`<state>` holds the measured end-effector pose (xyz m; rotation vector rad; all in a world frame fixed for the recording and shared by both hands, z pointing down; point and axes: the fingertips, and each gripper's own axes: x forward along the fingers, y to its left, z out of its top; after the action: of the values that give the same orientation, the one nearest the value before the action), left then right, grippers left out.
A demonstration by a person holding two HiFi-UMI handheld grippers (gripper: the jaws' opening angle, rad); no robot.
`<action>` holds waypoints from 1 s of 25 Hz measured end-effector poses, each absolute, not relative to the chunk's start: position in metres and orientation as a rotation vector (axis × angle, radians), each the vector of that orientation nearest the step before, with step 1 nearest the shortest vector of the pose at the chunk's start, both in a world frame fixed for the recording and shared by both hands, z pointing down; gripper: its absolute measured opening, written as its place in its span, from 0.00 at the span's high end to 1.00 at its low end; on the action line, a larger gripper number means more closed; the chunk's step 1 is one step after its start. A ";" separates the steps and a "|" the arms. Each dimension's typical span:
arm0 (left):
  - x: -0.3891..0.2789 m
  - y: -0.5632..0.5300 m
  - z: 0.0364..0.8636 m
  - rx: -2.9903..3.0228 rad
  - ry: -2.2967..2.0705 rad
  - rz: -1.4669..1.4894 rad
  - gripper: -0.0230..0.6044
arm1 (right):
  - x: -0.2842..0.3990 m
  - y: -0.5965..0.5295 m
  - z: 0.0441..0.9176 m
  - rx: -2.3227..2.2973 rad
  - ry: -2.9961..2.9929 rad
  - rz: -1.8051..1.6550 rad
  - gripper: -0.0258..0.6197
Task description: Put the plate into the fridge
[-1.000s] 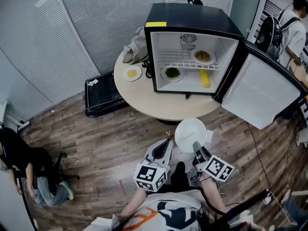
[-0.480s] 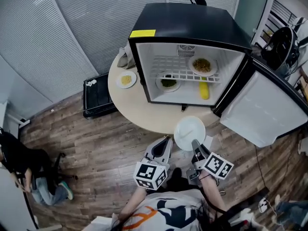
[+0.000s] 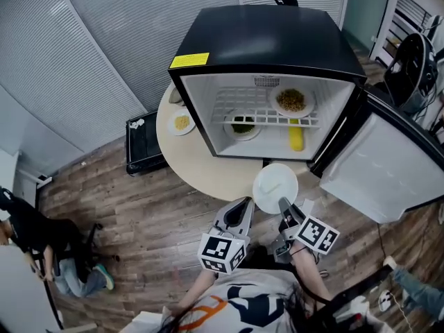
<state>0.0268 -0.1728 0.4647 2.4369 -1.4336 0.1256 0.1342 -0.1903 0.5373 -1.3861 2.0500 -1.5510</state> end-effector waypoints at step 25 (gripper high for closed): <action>0.006 -0.297 0.472 2.609 -1.153 0.207 0.95 | 0.130 -0.295 0.575 -1.544 1.681 -1.627 0.91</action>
<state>0.0064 -0.2975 0.4720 2.6085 -1.1530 0.2067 0.1303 -0.2949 0.5750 -1.5442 1.6814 -1.6270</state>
